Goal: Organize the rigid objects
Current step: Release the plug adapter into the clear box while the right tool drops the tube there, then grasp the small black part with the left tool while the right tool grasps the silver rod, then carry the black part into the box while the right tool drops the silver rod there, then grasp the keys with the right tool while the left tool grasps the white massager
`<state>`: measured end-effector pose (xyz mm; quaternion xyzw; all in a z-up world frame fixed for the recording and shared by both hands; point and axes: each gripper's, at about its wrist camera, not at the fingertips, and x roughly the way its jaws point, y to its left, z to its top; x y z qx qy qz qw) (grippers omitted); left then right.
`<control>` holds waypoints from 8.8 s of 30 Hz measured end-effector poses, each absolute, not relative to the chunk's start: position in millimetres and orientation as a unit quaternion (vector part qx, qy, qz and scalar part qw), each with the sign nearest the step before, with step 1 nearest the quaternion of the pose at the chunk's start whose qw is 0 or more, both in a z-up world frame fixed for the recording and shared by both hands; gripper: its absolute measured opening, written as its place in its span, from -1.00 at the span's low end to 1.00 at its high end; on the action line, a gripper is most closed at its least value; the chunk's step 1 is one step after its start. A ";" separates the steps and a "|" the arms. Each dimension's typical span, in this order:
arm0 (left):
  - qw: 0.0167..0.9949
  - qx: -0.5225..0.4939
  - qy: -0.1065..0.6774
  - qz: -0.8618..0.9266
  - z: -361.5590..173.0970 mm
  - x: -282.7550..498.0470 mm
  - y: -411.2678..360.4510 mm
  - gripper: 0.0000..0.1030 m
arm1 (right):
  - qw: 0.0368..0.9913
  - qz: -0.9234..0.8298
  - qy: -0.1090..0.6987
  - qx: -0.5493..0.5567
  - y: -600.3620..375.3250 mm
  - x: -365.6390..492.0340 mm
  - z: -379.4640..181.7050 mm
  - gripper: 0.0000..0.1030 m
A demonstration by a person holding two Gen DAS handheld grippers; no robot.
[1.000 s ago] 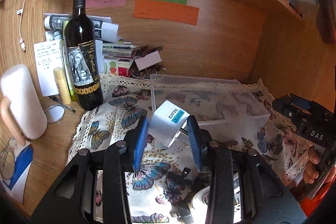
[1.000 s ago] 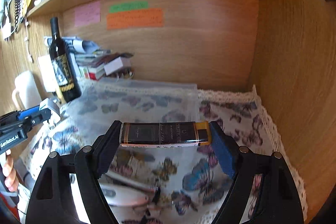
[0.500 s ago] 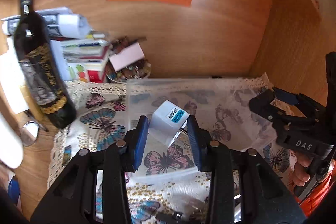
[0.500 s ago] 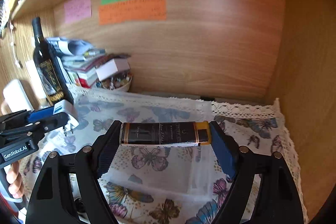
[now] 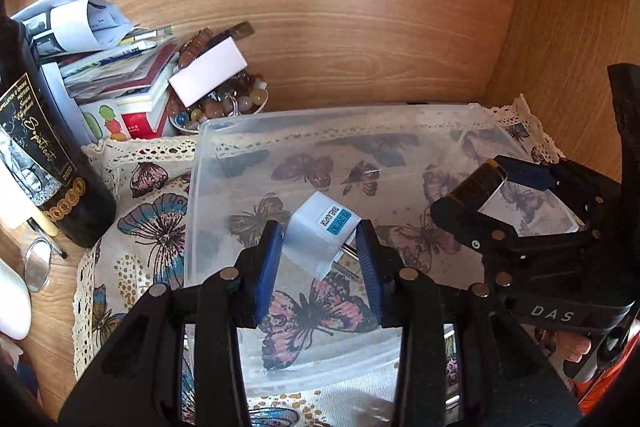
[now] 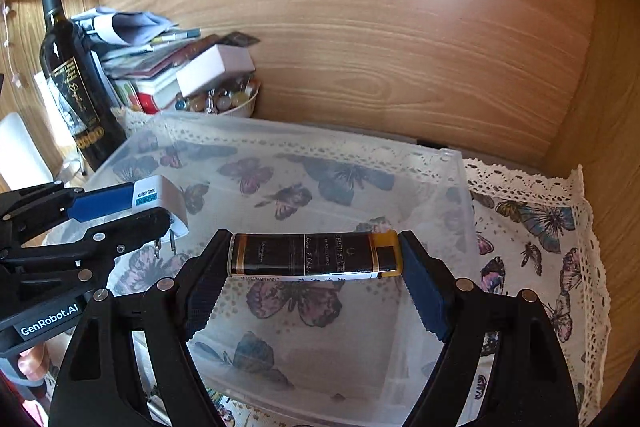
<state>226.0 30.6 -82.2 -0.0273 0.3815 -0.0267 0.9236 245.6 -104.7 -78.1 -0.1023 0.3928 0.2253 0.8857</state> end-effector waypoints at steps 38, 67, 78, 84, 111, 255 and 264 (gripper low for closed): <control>0.927 -0.031 0.374 0.001 -98.9 66.4 31.4 0.76 | 0.888 0.228 0.387 -0.102 -154.1 123.9 -72.0 0.69; 0.917 -0.006 0.398 -0.010 -134.4 47.0 31.1 -0.12 | 0.845 0.252 0.442 -0.163 -142.6 141.1 -112.1 -0.60; 0.921 -0.024 0.388 -0.008 -125.5 53.9 45.0 -0.51 | 0.872 0.242 0.405 -0.129 -155.9 127.8 -84.9 -0.72; 0.932 -0.028 0.363 -0.001 -106.7 55.4 51.1 -0.51 | 0.882 0.237 0.390 -0.114 -162.4 126.4 -71.8 -0.72; 0.964 -0.008 0.265 0.004 -31.2 127.2 53.5 -0.51 | 0.932 0.225 0.275 -0.071 -167.1 152.8 7.7 -0.87; 0.909 0.005 0.398 -0.119 -134.6 71.9 -37.3 0.25 | 0.855 0.244 0.439 -0.129 -197.2 110.6 -116.6 0.57; 0.914 0.011 0.388 -0.122 -134.5 70.7 -49.3 -0.19 | 0.869 0.232 0.422 -0.115 -202.1 110.3 -116.9 0.35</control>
